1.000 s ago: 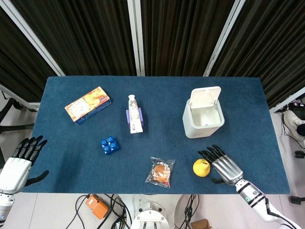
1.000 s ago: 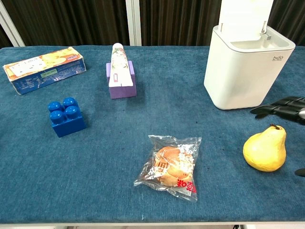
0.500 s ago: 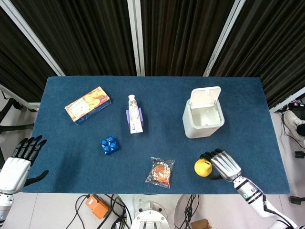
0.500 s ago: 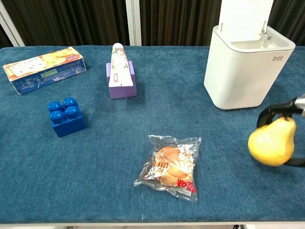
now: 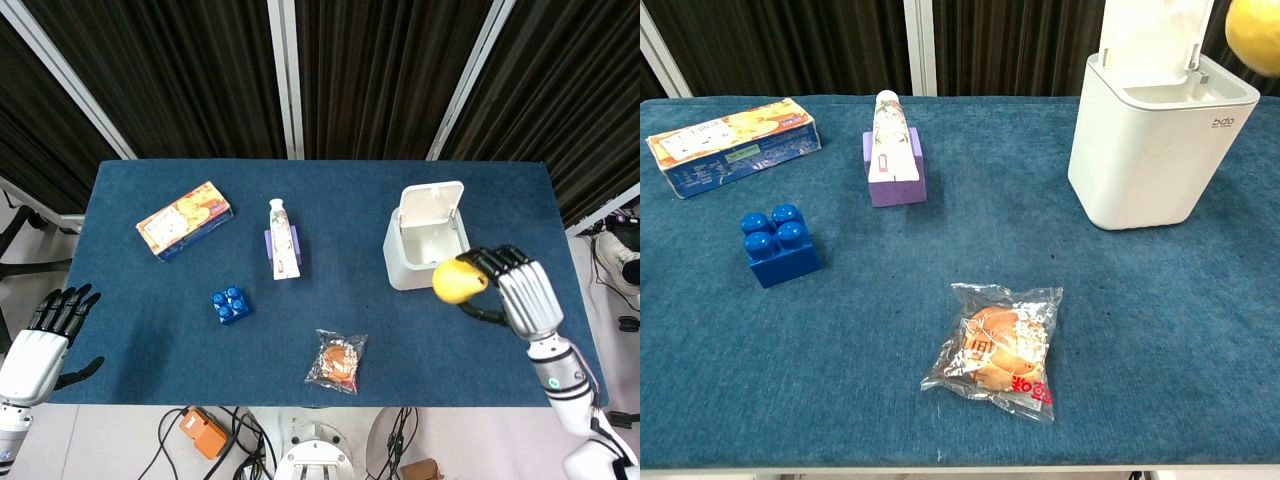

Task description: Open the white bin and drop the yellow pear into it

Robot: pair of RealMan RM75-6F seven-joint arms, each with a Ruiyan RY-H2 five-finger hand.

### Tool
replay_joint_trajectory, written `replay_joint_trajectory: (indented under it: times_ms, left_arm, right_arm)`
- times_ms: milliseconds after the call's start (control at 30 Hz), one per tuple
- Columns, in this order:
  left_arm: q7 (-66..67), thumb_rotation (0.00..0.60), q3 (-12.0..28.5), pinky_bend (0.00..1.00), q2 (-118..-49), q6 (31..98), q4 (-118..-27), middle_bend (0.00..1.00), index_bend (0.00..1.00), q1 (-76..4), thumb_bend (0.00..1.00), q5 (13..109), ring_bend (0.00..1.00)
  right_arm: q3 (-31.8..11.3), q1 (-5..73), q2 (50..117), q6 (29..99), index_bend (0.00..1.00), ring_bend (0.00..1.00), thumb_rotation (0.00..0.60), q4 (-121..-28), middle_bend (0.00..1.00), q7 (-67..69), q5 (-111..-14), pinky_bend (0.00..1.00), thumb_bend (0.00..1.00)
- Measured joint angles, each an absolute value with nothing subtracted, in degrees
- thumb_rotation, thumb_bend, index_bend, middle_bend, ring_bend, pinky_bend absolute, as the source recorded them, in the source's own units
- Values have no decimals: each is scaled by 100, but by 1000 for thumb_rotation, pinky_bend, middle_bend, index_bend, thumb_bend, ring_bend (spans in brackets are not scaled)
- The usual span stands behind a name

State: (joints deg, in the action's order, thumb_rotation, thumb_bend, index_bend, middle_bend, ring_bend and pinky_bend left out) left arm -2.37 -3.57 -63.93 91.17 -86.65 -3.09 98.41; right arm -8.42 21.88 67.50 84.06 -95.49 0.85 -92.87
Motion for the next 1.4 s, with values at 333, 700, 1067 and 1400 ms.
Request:
replay_joint_trajectory:
  times_ms: [333, 700, 1067, 1400]
  left_arm:
    - [-299, 600, -331, 33, -6359, 9077, -8681, 0, 0, -323, 137, 9762, 0]
    - [-442, 600, -325, 33, -6321, 9173, -8641, 0, 0, -291, 138, 9776, 0]
    - [-522, 600, -321, 33, -6317, 9343, -8598, 0, 0, -226, 137, 9833, 0]
    - [-426, 600, -330, 33, -6339, 9174, -8608, 0, 0, -303, 137, 9854, 0]
  right_arm:
    - [-1592, 3159, 6897, 6561, 99, 287, 600, -9491, 338, -1094, -7311, 307, 330]
    - [-1393, 3184, 6817, 6329, 0, 55, 600, -9567, 75, -830, -7344, 149, 255]
    - [-202, 1542, 6419, 8475, 0, 0, 600, -9791, 0, -943, -8898, 0, 256]
    - [756, 65, 6653, 9483, 0, 0, 600, -8831, 0, -366, -9432, 0, 256]
